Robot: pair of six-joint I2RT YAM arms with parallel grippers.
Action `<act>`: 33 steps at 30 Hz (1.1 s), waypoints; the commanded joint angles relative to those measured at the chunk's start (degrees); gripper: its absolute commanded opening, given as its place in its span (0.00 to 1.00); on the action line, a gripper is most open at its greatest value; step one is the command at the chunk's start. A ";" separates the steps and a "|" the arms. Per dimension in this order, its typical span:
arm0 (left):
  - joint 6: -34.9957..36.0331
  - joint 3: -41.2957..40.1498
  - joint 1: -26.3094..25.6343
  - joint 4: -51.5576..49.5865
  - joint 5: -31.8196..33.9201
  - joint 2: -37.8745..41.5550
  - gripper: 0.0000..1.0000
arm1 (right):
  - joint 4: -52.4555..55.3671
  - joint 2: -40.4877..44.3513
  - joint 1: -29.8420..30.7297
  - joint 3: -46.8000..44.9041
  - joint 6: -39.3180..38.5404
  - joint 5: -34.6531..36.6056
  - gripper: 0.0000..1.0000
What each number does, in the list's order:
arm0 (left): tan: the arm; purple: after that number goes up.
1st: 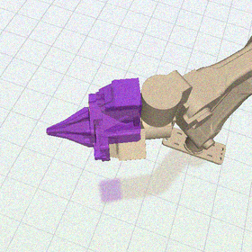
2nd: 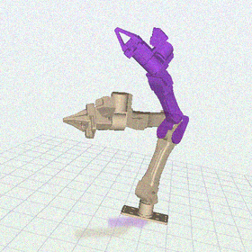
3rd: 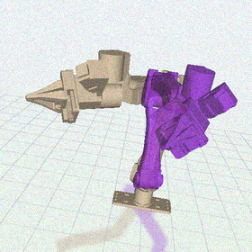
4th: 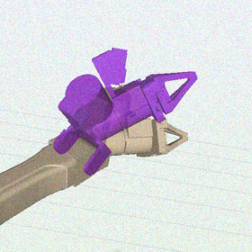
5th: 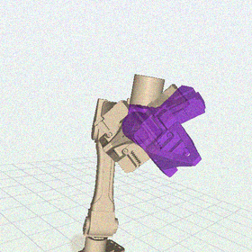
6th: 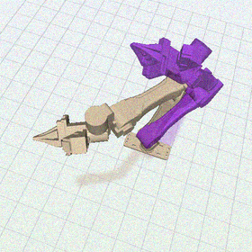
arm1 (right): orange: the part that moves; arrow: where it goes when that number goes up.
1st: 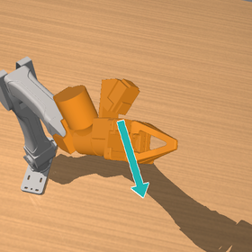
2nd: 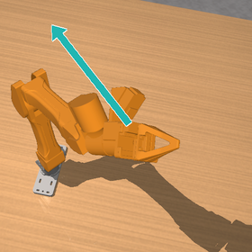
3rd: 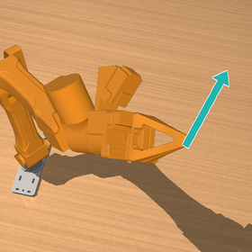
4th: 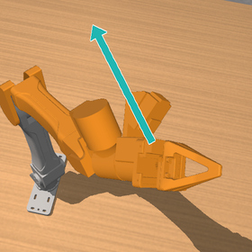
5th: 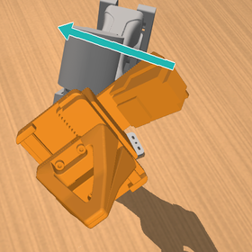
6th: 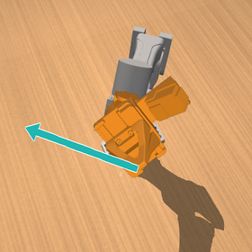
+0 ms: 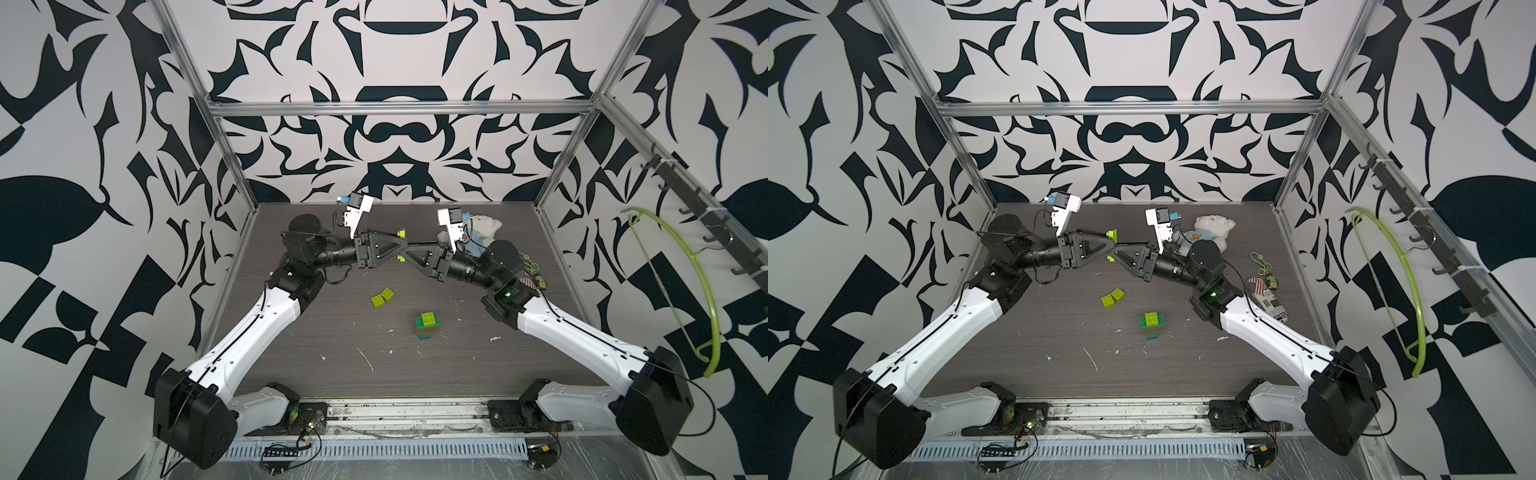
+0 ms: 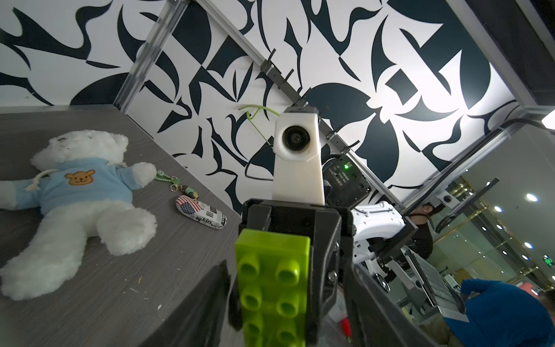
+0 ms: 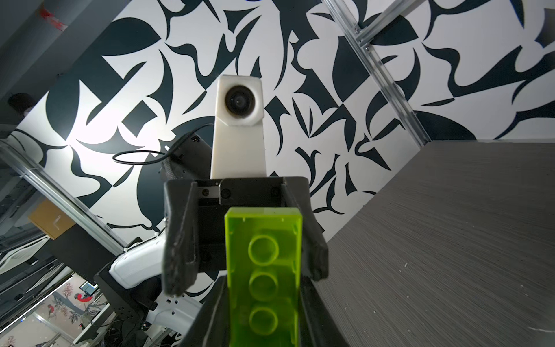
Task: Assemble a carrot with lego
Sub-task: Adjust the lego brick.
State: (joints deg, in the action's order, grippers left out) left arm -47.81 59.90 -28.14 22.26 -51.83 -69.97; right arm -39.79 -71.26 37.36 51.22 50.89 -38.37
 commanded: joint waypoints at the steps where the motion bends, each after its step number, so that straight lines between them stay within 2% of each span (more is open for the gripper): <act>1: 0.61 1.88 -0.34 0.94 -1.18 -0.65 0.57 | -7.76 0.42 0.02 0.12 2.56 -1.90 0.21; 6: 0.61 1.98 -0.34 1.81 -0.97 -0.38 0.52 | -7.93 0.69 -0.26 -0.67 2.37 -1.69 0.20; 10: 0.69 1.56 -0.25 2.41 -0.73 0.25 0.59 | -8.26 1.04 -0.70 -1.23 2.46 -2.06 0.19; 14: 0.61 1.37 0.02 3.32 -0.89 0.56 0.60 | -8.75 0.95 -0.89 -1.54 2.74 -2.81 0.19; 19: 0.88 1.18 0.38 3.39 -0.39 1.00 0.65 | -10.87 0.95 -1.24 -2.17 4.06 -3.42 0.19; 21: 0.96 0.93 0.39 3.58 -0.54 1.12 0.63 | -11.51 1.00 -1.50 -2.36 4.56 -3.45 0.18; 29: 0.46 1.36 0.45 3.40 -1.59 0.60 0.42 | -14.22 -0.36 -1.69 -2.38 6.58 -4.06 0.18; 33: 0.38 2.05 0.37 3.05 -2.30 0.05 0.38 | -14.17 -0.78 -1.76 -1.98 6.72 -4.15 0.18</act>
State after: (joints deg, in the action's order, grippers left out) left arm -48.12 59.99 -27.94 24.58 -52.56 -70.19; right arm -49.63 -72.12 35.81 48.29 56.75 -41.89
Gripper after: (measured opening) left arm 0.389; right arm 0.332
